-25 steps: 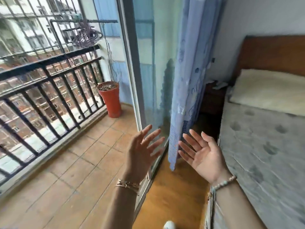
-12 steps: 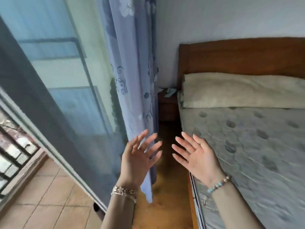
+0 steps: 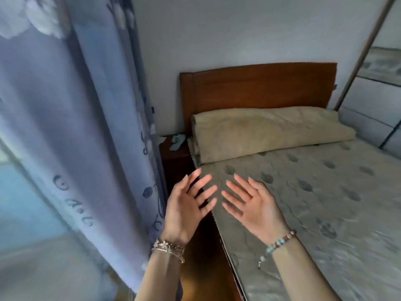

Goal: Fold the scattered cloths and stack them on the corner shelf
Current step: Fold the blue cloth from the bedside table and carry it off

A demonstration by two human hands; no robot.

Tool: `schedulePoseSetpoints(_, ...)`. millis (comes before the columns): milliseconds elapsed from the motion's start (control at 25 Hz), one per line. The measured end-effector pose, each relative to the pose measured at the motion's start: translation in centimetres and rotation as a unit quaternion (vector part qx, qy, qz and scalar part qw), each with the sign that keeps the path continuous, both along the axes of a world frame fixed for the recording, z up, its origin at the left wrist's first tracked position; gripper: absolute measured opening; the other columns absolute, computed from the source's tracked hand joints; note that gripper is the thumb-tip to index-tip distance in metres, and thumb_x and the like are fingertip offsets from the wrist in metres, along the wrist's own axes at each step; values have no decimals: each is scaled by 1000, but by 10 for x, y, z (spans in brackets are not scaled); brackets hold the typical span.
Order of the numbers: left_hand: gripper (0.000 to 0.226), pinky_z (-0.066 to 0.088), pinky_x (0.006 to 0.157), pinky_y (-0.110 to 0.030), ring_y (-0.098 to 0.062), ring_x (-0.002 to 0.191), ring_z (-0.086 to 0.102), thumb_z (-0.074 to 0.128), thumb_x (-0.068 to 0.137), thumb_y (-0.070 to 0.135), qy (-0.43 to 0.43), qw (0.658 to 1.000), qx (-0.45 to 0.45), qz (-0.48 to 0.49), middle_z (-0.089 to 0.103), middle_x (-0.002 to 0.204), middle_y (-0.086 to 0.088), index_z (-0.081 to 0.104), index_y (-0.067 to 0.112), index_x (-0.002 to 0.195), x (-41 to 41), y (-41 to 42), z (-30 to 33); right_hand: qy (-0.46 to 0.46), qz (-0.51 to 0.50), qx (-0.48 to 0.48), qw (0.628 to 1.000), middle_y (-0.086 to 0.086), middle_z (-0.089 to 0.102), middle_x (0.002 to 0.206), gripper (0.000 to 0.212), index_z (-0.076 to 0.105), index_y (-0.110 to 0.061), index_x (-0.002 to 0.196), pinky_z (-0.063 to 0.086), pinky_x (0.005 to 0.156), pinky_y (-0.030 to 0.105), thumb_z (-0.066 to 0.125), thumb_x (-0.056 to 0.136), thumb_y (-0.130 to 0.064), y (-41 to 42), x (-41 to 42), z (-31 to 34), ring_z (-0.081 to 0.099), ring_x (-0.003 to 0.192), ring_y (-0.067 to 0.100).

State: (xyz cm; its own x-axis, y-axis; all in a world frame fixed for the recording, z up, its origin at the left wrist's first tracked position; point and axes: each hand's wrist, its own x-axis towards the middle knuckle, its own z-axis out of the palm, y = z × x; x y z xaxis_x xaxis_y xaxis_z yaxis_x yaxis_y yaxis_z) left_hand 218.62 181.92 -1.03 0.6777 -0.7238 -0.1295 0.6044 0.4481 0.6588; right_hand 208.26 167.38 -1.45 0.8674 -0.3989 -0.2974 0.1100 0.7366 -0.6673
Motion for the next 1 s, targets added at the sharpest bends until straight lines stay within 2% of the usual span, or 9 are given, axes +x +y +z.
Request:
schedulePoseSetpoints(80,39,39,104,-49,-29,119,60,48,88,42,-9,1000,17,-10,64,130,-6,65,25,119,44,-23,2,3,-18,0,1000,7,72,116,42,71,-16,111,50,89,45,62,76,-36,-14,41,0,68,106,28)
schedulePoseSetpoints(200,39,41,103,-50,-30,120,59,50,85,42,1,1000,17,-7,65,129,-6,66,25,117,101,-47,-1,4,-24,19,1000,7,73,110,34,77,-16,98,51,83,43,65,74,-37,-36,92,-9,72,96,26)
schedulePoseSetpoints(320,36,45,98,-48,-32,117,59,50,86,39,3,1000,13,7,66,126,-8,67,23,114,165,-65,-7,-1,-30,27,999,8,73,109,31,77,-15,98,51,87,45,61,82,-35,-63,151,-20,71,98,28)
schedulePoseSetpoints(560,38,48,89,-46,-31,113,61,48,87,39,0,999,21,41,65,126,-8,66,23,116,302,-134,-12,-5,7,-1,1000,6,72,113,30,75,-18,104,46,101,47,58,85,-35,-135,296,-24,68,104,27)
schedulePoseSetpoints(640,36,48,88,-46,-31,112,61,48,87,38,-3,998,23,56,65,125,-9,66,22,115,356,-166,-7,-6,22,-4,1000,6,72,113,30,75,-18,104,47,99,46,58,84,-35,-170,355,-19,68,103,26)
schedulePoseSetpoints(800,37,43,97,-49,-33,114,59,47,89,37,0,996,36,82,66,124,-10,65,21,116,449,-209,-6,-11,51,12,999,7,71,115,29,75,-18,104,48,96,45,56,87,-33,-224,458,-20,67,104,27)
schedulePoseSetpoints(1000,37,45,93,-47,-31,111,61,48,87,38,38,993,45,102,67,122,-8,66,22,116,557,-247,-31,21,63,32,997,6,72,112,27,77,-19,96,45,102,47,56,86,-33,-269,565,-40,69,102,27)
